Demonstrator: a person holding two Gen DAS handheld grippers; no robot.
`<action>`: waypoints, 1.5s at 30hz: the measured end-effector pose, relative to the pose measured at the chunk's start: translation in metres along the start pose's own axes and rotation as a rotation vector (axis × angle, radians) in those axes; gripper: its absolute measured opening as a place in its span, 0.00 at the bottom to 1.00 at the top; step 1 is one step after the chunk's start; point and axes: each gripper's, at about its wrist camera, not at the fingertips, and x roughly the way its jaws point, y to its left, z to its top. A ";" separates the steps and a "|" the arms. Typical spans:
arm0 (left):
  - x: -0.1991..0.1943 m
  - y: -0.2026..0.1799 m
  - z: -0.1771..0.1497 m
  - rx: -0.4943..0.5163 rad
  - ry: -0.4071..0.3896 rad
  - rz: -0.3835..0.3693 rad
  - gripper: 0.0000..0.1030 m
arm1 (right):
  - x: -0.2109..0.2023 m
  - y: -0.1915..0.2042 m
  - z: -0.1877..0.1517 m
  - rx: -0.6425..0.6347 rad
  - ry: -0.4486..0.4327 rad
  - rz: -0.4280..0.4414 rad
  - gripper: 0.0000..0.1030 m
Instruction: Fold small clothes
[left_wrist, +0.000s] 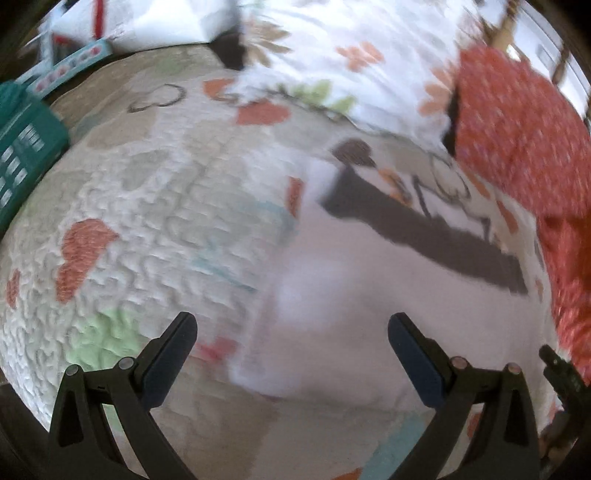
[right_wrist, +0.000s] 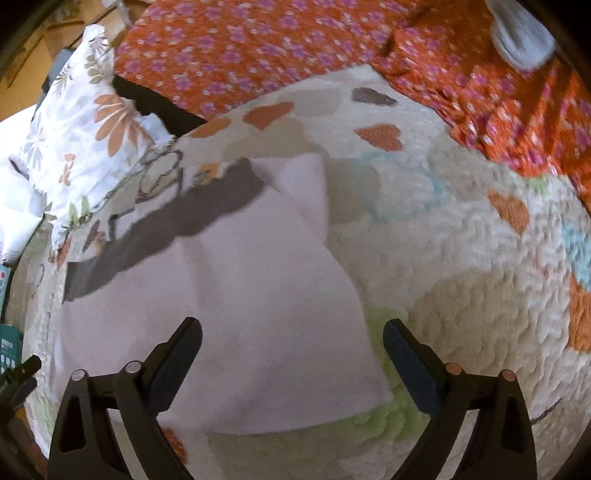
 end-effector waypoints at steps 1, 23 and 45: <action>-0.005 0.011 0.006 -0.025 -0.011 -0.001 1.00 | -0.004 0.017 0.002 -0.053 -0.007 0.015 0.97; -0.053 0.156 0.049 -0.403 -0.119 0.040 1.00 | 0.065 0.359 -0.148 -0.985 -0.018 0.017 0.39; -0.001 -0.048 0.011 -0.014 0.063 -0.153 1.00 | -0.013 -0.046 0.008 0.011 0.064 -0.120 0.09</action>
